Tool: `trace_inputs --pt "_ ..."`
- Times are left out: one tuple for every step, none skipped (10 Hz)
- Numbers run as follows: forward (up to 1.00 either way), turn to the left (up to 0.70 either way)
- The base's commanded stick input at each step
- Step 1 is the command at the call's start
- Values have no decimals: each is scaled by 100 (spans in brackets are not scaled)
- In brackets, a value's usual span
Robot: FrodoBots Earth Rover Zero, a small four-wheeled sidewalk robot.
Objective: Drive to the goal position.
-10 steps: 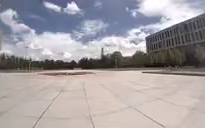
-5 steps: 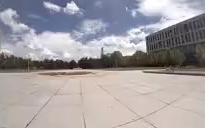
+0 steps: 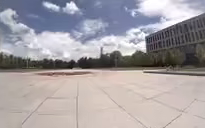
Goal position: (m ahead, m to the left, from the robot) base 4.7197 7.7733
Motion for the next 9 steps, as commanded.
trace_inputs --pt "70 0" --pt "70 0" --pt "70 0" --pt "70 0" --pt "70 0" --pt "70 0" --pt "70 0" --pt "70 0" --pt "70 0"
